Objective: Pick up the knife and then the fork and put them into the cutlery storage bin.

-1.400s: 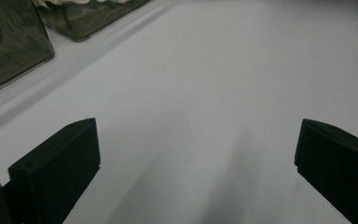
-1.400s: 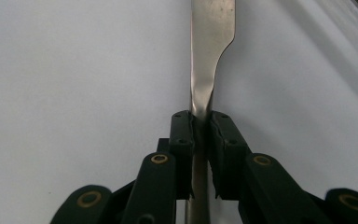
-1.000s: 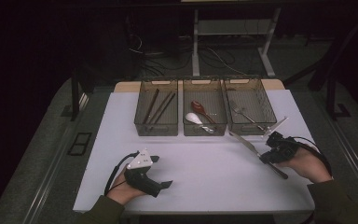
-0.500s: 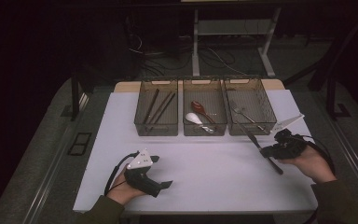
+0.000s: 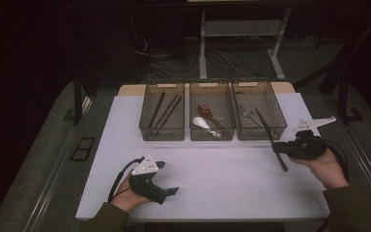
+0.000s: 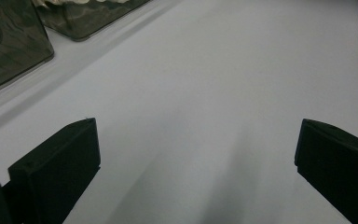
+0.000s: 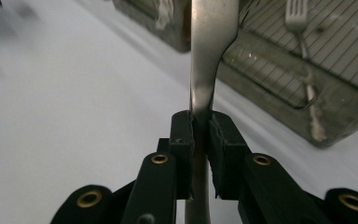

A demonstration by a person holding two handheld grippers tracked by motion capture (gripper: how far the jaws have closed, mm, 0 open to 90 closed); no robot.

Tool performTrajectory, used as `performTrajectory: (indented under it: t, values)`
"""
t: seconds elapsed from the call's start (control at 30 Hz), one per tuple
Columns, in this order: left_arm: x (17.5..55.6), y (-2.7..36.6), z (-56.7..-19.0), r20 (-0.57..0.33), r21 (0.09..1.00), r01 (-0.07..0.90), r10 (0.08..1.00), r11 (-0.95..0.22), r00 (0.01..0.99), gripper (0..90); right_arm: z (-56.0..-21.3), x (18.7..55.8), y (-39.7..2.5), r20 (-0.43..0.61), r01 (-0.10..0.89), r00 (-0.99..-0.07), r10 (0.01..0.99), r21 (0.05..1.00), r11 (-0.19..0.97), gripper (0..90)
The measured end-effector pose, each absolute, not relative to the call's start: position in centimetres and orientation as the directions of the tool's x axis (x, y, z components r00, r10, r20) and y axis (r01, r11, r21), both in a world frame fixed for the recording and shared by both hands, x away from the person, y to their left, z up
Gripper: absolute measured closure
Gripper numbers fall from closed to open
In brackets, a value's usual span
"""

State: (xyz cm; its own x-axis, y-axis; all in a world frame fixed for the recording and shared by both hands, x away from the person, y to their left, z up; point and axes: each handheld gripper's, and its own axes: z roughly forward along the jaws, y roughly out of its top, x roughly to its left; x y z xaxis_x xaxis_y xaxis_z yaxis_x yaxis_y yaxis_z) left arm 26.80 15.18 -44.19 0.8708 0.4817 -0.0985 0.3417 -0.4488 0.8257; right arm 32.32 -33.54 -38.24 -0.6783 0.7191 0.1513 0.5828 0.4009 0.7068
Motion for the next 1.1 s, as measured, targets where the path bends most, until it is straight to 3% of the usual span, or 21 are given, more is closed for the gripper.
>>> performTrajectory:
  t: [0.53,1.1]
  values:
    - [26.8,15.2,-44.2,-0.097,0.825,0.341,0.482,-0.451,0.871,0.0,-36.7,32.2,-36.5,0.23,0.502,-0.606,0.761,0.853,0.142,79.4]
    - [26.9,15.1,-44.3,-0.092,0.822,0.339,0.481,-0.457,0.872,0.0,-33.9,34.2,-35.8,0.173,0.422,-0.595,0.785,0.899,0.121,79.4]
